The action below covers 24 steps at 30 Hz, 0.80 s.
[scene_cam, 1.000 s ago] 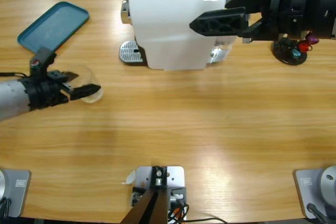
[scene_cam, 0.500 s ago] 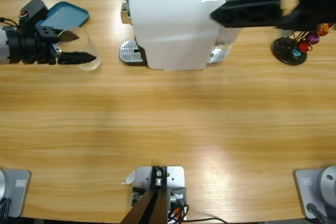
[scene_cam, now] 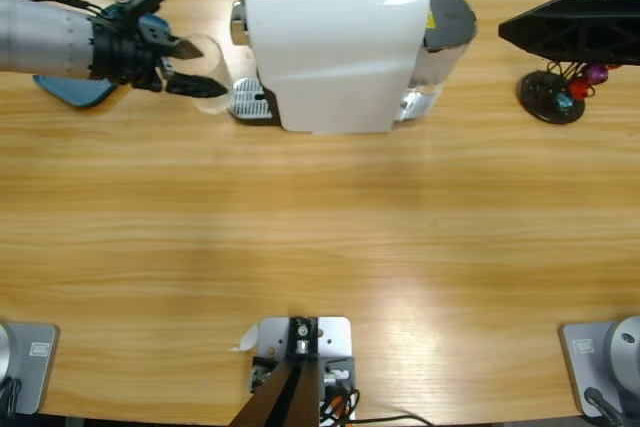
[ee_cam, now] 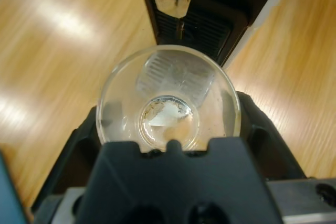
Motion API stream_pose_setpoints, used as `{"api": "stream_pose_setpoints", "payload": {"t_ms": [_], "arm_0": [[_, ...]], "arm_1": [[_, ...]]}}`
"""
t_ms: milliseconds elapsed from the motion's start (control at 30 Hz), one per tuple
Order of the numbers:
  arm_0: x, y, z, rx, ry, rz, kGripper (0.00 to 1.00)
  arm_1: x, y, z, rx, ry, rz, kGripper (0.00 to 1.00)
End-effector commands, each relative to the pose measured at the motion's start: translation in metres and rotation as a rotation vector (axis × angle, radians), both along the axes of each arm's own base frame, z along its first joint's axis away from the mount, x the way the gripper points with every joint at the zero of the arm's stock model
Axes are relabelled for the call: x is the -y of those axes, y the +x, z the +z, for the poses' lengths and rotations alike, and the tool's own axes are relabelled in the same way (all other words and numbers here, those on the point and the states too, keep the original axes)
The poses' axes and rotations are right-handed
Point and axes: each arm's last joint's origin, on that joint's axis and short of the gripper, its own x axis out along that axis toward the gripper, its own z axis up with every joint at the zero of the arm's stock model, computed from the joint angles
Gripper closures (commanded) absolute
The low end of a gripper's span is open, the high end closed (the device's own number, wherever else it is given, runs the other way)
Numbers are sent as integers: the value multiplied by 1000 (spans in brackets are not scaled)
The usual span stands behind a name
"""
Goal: Pour coffee
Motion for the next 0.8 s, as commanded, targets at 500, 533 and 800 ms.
{"api": "stream_pose_setpoints", "payload": {"t_ms": [500, 533, 800], "arm_0": [[41, 40, -36, -54, 11, -68, 578], [42, 42, -36, -52, 13, -64, 575], [47, 49, -41, -76, 0, -61, 457]], "arm_1": [[11, -3, -20, -44, -35, -36, 4], [11, -3, -20, -46, -36, -36, 4], [10, 1, -24, -50, -37, -48, 4]]}}
